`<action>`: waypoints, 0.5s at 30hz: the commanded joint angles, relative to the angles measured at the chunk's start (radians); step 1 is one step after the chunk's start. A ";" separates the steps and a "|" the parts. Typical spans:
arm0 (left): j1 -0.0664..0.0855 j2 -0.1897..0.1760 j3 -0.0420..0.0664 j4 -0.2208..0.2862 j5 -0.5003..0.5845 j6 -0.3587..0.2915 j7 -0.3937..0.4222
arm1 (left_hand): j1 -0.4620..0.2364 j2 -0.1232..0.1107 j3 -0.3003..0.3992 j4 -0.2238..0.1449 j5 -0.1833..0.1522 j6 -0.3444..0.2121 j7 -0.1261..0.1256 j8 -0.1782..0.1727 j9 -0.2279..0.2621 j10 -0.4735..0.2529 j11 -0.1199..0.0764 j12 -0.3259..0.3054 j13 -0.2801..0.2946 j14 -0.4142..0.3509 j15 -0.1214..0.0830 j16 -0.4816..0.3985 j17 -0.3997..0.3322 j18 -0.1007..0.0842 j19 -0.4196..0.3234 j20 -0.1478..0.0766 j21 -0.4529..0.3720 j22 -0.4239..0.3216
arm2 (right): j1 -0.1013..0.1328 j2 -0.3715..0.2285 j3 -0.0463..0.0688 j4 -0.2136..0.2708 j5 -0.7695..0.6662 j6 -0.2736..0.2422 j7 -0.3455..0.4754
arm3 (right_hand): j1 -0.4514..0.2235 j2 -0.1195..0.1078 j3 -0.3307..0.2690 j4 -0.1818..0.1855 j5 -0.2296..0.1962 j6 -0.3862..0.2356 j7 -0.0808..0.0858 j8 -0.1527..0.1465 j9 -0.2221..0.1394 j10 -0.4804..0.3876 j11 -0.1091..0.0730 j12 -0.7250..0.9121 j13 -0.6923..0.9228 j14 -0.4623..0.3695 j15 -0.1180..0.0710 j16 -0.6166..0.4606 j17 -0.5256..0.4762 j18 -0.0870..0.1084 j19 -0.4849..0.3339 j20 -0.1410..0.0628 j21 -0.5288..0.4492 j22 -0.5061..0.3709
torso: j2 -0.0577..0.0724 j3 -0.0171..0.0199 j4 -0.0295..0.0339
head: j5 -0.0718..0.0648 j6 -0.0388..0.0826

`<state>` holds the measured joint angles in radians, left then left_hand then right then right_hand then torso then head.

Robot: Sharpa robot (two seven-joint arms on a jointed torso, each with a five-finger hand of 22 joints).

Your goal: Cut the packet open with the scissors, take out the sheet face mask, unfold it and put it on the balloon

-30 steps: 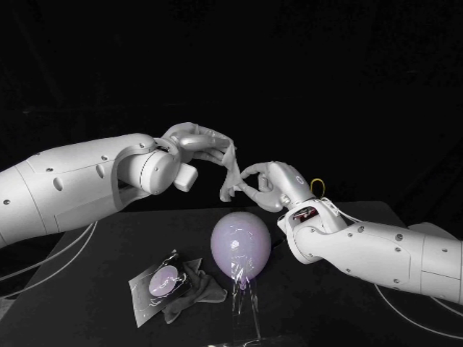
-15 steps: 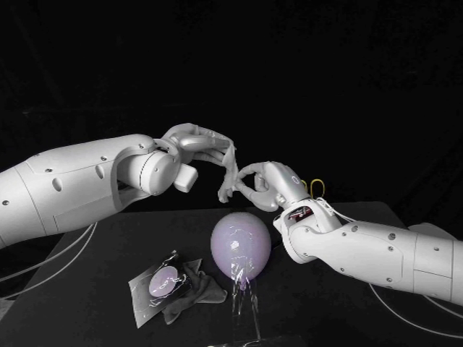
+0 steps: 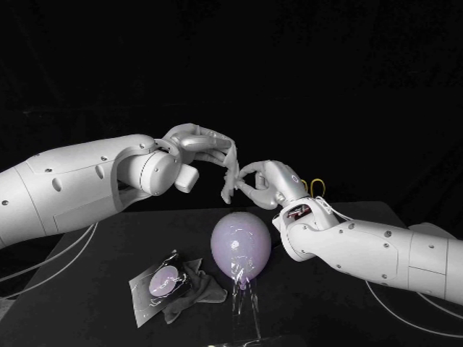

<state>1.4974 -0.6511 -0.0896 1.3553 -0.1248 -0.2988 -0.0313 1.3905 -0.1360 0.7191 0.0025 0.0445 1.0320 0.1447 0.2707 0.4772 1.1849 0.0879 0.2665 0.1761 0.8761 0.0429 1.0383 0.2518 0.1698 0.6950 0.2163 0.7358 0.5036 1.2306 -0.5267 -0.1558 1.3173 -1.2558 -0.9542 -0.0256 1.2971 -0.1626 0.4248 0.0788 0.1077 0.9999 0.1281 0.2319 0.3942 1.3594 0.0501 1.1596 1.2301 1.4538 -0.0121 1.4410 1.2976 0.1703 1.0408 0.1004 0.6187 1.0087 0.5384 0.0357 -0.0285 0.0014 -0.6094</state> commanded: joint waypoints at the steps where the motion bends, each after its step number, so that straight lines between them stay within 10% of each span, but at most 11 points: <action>1: 0.001 0.000 0.001 0.006 0.008 0.010 0.007 | -0.010 0.001 0.004 0.000 0.006 0.008 -0.001 0.003 0.173 0.006 -0.003 0.007 0.001 0.004 -0.001 -0.005 0.001 0.007 -0.006 0.001 0.005 0.002 | 0.001 0.005 0.001 -0.007 0.003 -0.057 -0.005 | -0.016 -0.001 -0.005 0.008 -0.009 -0.004 0.002 0.006 0.002 -0.001 -0.001 -0.005 -0.006 0.003 0.002 0.001 -0.005 0.010 -0.008 0.002 0.004 0.003 | 0.000 0.0002 -0.0007 | -0.001 -0.001; 15: 0.001 -0.001 0.001 0.013 0.008 0.012 0.006 | -0.012 0.000 0.007 -0.002 0.006 0.009 -0.001 0.003 0.173 0.007 -0.004 0.007 0.001 0.005 -0.002 -0.005 0.001 0.008 -0.007 0.001 0.009 0.004 | 0.001 0.018 0.004 -0.030 0.004 -0.061 -0.003 | -0.030 -0.008 -0.023 0.018 -0.049 -0.016 0.004 0.016 0.007 -0.005 0.002 -0.003 -0.002 0.000 0.005 0.005 -0.005 0.010 -0.018 0.004 0.007 0.012 | 0.000 0.0001 -0.0002 | -0.005 0.001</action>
<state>1.4974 -0.6527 -0.0896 1.3644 -0.1234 -0.2980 -0.0313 1.3878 -0.1387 0.7218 -0.0003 0.0477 1.0343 0.1470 0.2705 0.4772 1.1887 0.0841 0.2702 0.1759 0.8761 0.0432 1.0377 0.2515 0.1690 0.6951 0.2163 0.7418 0.5074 1.2307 -0.5113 -0.1529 1.2885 -1.2467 -0.9544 -0.0286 1.2760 -0.1680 0.4068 0.0969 0.0631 0.9922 0.1328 0.2436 0.4008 1.3595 0.0501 1.1552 1.2240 1.4521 -0.0105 1.4409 1.2907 0.1699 1.0299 0.1041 0.6243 1.0196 0.5383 0.0359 -0.0290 -0.0022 -0.6094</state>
